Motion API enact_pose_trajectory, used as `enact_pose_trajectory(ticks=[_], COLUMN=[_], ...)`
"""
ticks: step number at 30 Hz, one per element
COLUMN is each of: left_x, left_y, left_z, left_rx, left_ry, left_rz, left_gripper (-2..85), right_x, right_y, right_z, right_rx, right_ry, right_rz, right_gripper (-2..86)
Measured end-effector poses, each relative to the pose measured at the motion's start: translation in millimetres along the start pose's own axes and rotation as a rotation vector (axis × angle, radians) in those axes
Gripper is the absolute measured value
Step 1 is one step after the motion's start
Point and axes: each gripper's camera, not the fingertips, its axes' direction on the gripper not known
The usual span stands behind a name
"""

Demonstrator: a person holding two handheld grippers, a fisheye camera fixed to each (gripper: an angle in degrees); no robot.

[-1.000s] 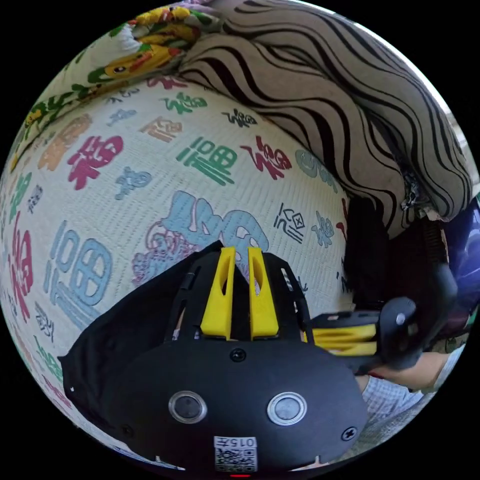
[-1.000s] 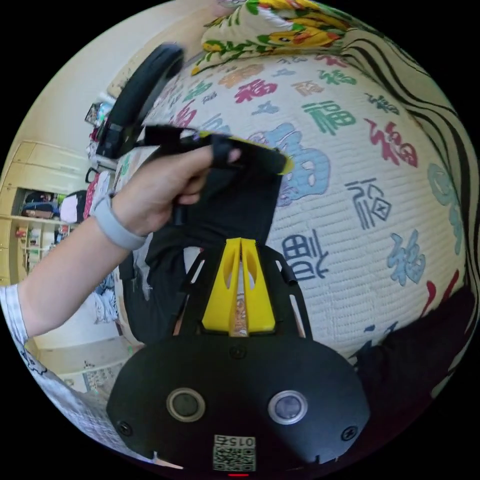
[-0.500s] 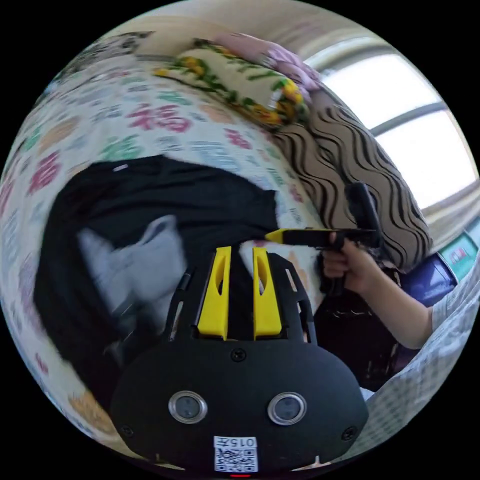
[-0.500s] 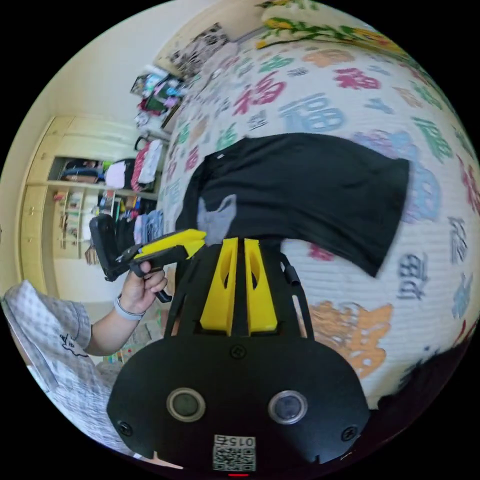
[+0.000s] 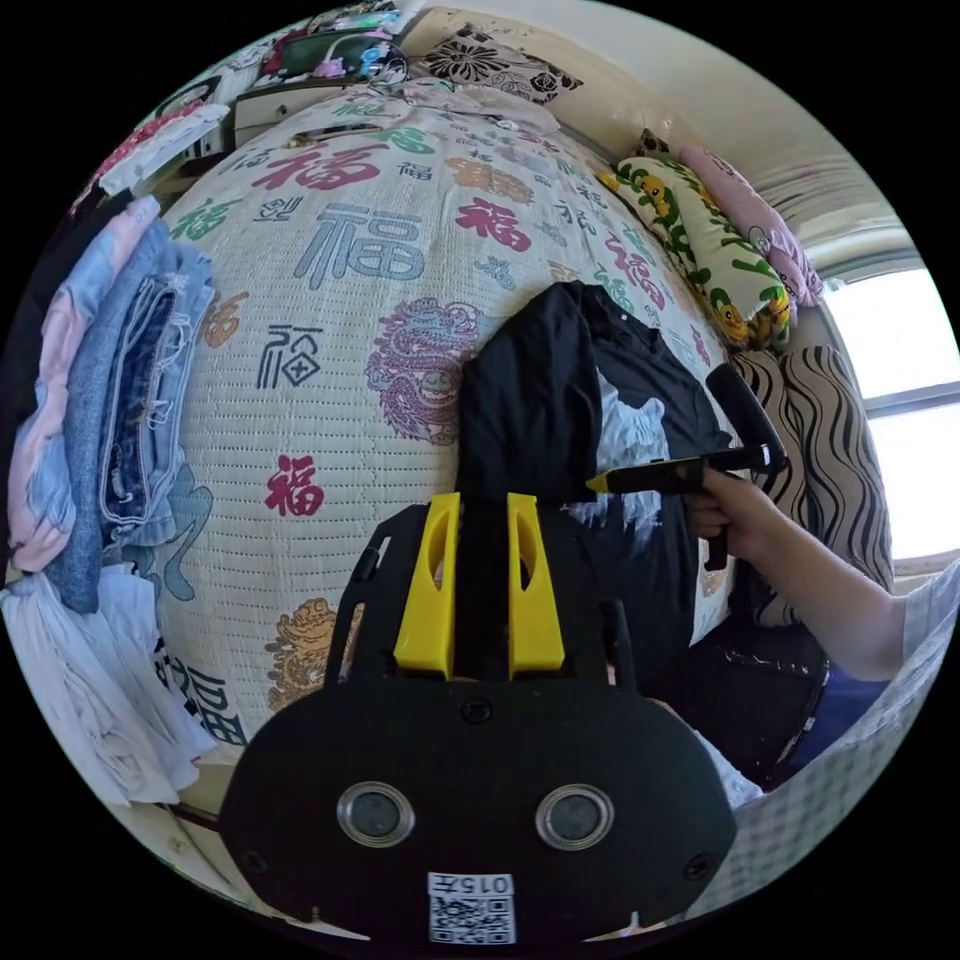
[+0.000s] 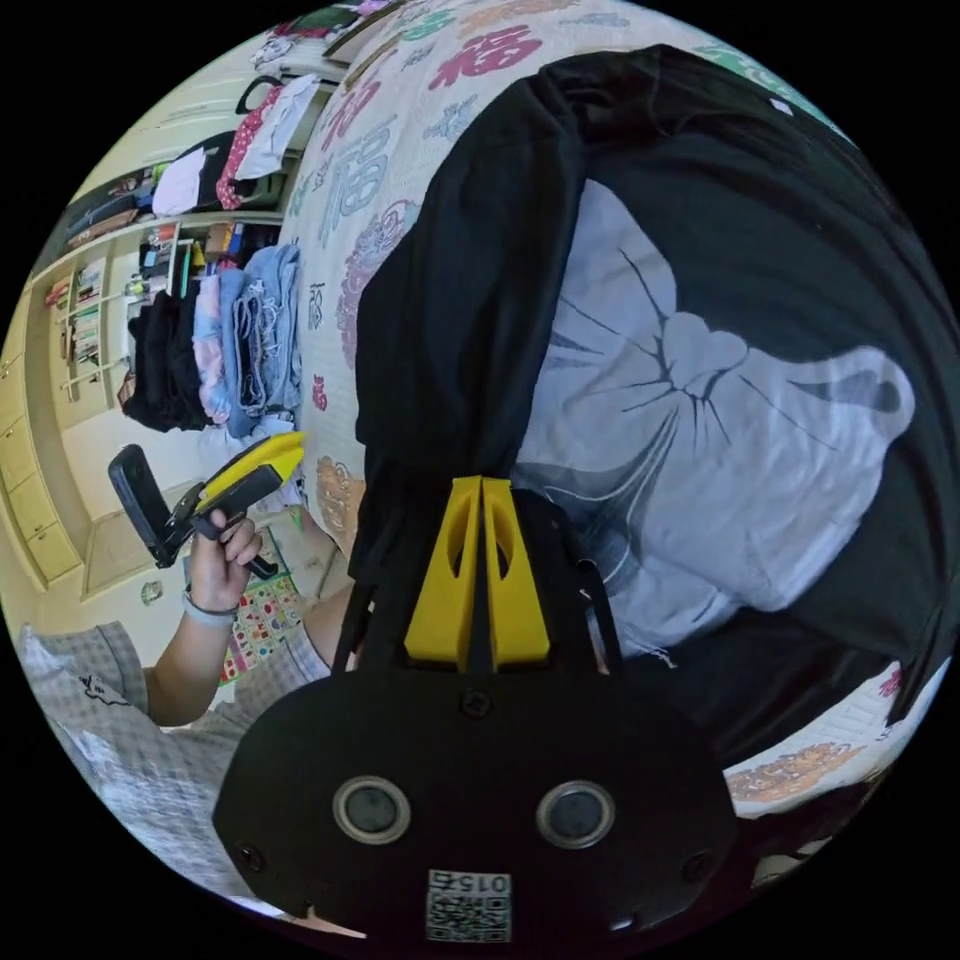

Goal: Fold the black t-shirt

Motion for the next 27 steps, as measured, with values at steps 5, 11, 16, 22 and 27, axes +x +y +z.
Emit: enact_pose_trajectory(ticks=[5, 11, 16, 22, 27], left_x=[-45, -97, -125, -150, -166], left_y=[5, 8, 21, 33, 39], left_z=[-48, -107, -141, -177, -211], left_rx=[0.028, 0.075, -0.003, -0.033, -0.037], left_ry=[0.044, 0.112, 0.156, 0.135, 0.119], left_rz=[-0.012, -0.066, -0.03, -0.017, -0.018], left_gripper=[8.1, 8.1, 8.2, 8.2, 8.2], right_x=[-58, -130, -107, -101, -114], right_y=[-63, -144, -106, -115, -136], right_z=[-39, -26, 35, 92, 95], right_rx=[0.155, 0.051, -0.117, -0.176, -0.142], right_ry=[-0.099, 0.127, 0.313, 0.319, 0.231], right_rz=[-0.071, -0.21, -0.055, 0.039, 0.039], right_gripper=[-0.6, -0.1, 5.2, 5.4, -0.1])
